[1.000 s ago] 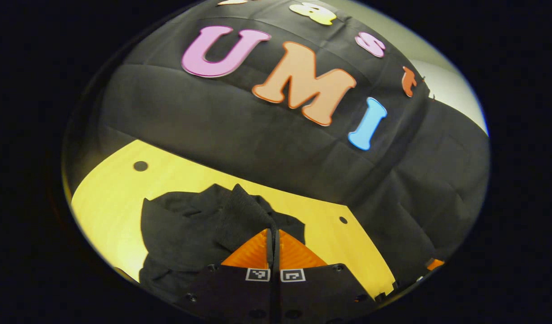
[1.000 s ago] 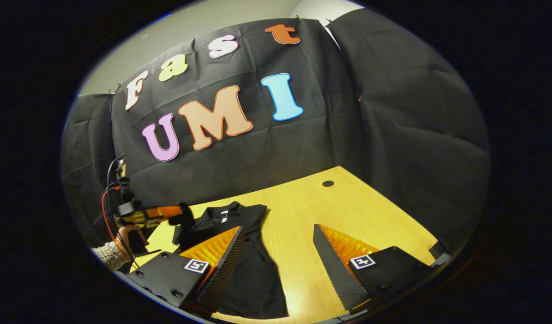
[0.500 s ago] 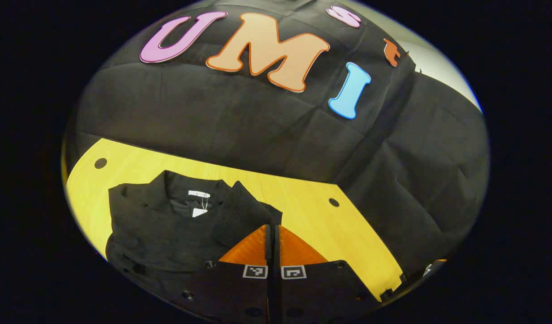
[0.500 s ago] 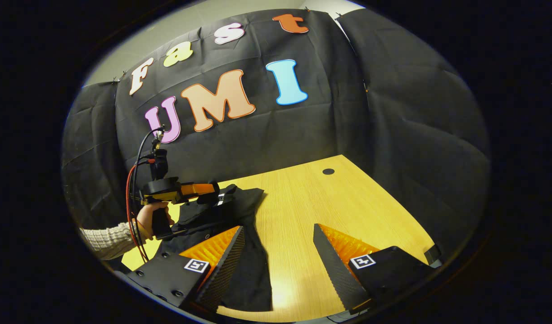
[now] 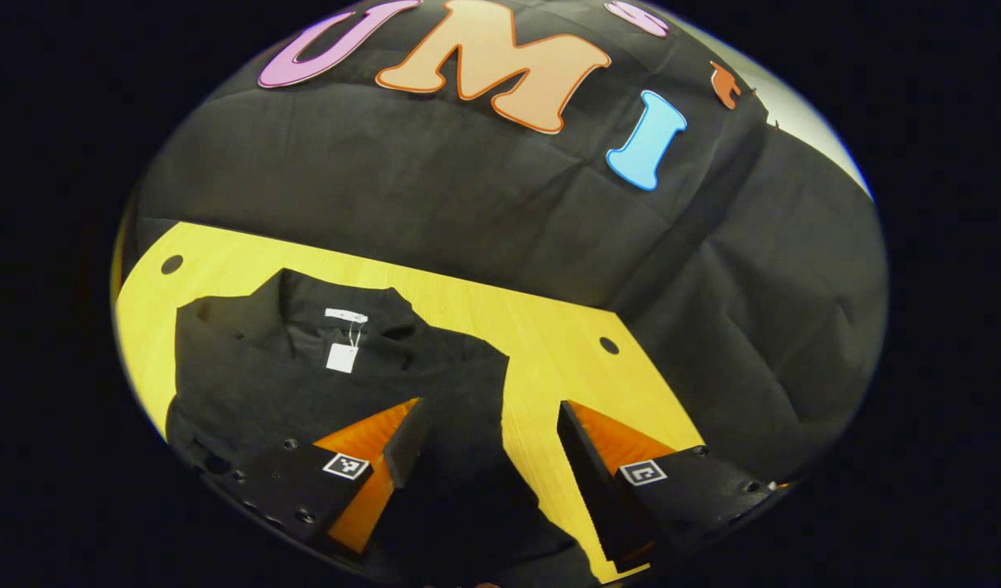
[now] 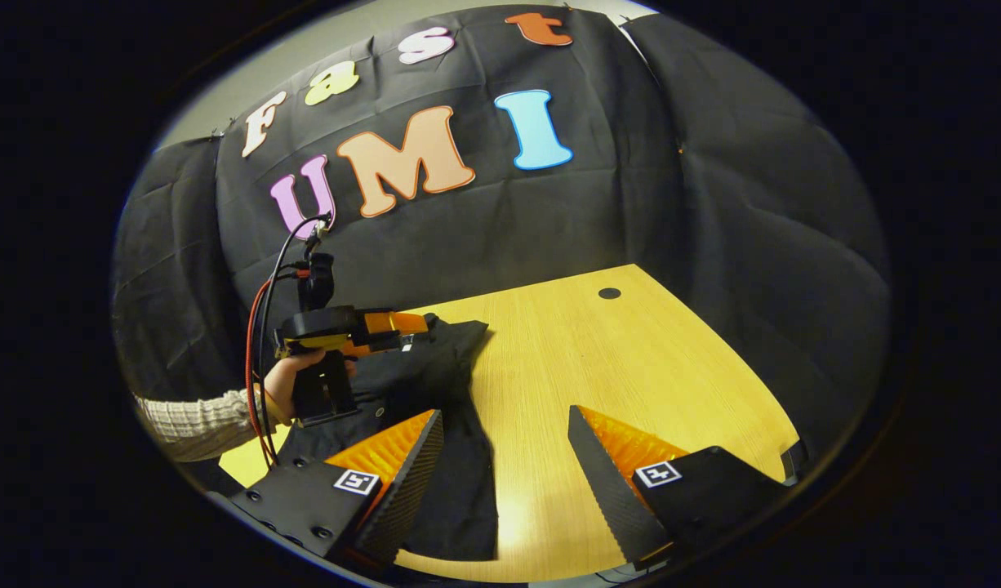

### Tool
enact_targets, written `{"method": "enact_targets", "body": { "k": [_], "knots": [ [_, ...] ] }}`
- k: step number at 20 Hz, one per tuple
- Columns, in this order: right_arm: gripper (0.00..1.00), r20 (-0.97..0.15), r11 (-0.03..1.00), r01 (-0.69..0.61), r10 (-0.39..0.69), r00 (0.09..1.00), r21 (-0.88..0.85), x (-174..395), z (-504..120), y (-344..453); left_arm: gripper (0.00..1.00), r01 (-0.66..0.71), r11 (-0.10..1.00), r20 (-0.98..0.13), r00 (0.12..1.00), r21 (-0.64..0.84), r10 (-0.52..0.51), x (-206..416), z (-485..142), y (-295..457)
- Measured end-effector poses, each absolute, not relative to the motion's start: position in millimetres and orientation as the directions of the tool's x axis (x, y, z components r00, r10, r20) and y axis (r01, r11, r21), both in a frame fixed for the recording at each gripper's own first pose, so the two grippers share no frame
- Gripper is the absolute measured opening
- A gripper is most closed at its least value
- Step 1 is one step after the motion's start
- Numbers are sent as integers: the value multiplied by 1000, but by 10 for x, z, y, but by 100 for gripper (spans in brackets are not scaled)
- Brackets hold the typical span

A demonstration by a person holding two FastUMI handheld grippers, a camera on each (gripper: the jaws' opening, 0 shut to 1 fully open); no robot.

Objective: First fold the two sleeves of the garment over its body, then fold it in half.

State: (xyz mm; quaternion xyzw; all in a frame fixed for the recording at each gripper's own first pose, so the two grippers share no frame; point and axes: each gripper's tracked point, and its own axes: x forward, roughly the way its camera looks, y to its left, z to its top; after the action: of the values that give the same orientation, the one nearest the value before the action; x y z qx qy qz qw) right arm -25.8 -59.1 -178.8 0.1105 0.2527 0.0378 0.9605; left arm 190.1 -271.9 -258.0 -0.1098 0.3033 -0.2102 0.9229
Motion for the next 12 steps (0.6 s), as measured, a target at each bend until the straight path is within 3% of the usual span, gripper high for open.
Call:
{"method": "enact_targets", "body": {
  "k": [7,12],
  "knots": [
    [98,-481,972,-50,159,862,231,-235,-1802,-417,95,304,931,-329,874,-204,-358,1963,-1754,-2141],
    [98,-493,974,-91,184,850,207,-270,-1855,-243,93,255,962,-202,941,-102,-271,1681,-1089,-1414]
  ]
}}
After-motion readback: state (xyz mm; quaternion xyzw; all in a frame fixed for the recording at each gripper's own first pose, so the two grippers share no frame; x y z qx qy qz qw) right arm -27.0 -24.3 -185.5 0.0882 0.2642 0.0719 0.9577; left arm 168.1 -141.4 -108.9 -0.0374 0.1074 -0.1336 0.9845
